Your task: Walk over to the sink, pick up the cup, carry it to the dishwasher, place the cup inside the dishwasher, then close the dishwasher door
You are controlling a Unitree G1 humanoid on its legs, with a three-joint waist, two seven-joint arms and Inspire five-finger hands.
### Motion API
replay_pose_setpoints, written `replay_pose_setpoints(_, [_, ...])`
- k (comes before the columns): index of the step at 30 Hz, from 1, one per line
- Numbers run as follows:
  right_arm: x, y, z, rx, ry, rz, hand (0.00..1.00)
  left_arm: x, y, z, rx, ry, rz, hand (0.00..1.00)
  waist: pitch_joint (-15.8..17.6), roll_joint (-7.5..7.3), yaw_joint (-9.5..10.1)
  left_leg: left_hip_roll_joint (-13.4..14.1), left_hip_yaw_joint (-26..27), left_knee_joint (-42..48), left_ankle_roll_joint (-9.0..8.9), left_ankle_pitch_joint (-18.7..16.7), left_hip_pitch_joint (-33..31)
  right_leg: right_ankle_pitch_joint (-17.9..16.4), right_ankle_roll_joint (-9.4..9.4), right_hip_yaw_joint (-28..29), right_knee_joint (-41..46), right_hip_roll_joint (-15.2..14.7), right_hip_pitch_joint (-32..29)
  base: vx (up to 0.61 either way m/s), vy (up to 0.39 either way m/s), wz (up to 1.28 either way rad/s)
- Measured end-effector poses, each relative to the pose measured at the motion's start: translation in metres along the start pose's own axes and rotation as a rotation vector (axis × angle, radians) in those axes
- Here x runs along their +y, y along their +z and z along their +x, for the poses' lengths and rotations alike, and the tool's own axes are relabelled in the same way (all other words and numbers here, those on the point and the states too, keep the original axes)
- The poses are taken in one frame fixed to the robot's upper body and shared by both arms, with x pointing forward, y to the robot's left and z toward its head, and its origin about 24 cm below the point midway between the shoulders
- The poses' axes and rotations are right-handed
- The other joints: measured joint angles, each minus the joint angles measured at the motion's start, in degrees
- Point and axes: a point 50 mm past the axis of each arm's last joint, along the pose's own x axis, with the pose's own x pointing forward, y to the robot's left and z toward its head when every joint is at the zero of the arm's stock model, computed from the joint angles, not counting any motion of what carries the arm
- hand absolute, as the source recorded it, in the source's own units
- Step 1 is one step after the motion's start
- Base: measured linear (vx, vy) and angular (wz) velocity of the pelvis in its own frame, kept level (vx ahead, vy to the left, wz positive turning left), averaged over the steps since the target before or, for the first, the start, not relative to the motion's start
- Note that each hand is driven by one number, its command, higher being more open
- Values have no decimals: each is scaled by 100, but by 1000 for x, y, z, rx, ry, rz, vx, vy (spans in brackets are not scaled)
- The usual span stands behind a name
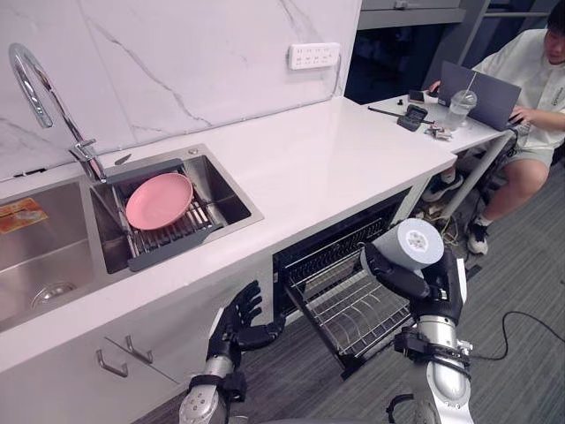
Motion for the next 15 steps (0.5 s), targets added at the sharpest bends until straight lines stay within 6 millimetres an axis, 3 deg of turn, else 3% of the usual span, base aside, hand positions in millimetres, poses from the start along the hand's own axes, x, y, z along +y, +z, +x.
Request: replay_pose_setpoints(15, [-14,-37,-4,162,-16,-69,30,28,-57,-14,258,181,31,90,-7,30,33,-178,-117,-328,36,158,29,-108,27,-160,31,-132,-48,19,1,6])
